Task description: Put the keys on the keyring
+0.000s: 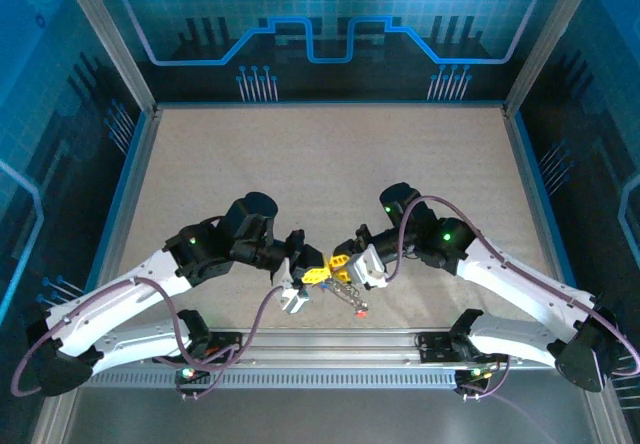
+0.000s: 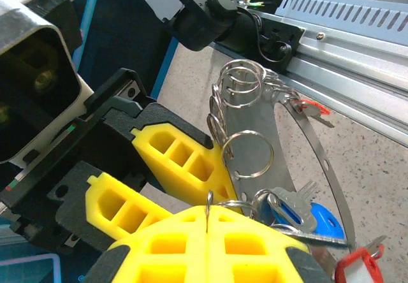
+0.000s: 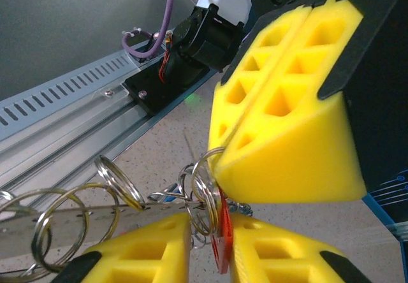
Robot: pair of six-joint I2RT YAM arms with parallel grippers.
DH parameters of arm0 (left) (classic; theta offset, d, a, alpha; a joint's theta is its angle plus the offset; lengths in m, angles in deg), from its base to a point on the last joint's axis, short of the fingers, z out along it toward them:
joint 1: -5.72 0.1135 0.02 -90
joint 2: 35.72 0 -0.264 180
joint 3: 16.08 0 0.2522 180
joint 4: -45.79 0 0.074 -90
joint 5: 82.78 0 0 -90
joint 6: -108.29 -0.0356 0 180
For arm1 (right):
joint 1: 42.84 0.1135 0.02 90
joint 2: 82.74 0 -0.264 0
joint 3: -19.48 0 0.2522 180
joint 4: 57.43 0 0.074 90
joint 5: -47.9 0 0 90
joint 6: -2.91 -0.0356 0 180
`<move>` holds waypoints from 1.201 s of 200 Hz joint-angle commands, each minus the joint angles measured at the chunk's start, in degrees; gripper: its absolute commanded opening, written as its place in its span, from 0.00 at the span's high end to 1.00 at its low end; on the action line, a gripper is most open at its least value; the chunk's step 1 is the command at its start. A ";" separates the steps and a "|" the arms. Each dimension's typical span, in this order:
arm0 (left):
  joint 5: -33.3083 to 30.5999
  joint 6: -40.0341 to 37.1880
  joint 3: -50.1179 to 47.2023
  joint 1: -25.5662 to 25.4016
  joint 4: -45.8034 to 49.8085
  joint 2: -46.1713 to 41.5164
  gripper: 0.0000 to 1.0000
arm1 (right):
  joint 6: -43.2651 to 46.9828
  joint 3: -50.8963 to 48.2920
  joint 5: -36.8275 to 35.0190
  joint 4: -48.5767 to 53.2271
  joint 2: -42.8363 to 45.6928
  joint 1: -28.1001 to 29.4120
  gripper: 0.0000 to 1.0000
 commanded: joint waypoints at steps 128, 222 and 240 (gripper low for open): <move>-4.01 7.77 -4.24 -0.39 -4.49 -9.00 0.65 | -6.89 -6.86 -5.92 -15.55 5.09 1.18 1.00; -9.55 20.19 -12.38 -0.39 -12.51 -7.28 0.52 | -11.70 -13.71 -12.52 -29.40 8.69 1.64 1.00; -10.48 24.16 -15.39 -0.39 -16.90 -7.52 0.51 | -11.97 -13.70 -13.01 -29.48 8.91 1.64 1.00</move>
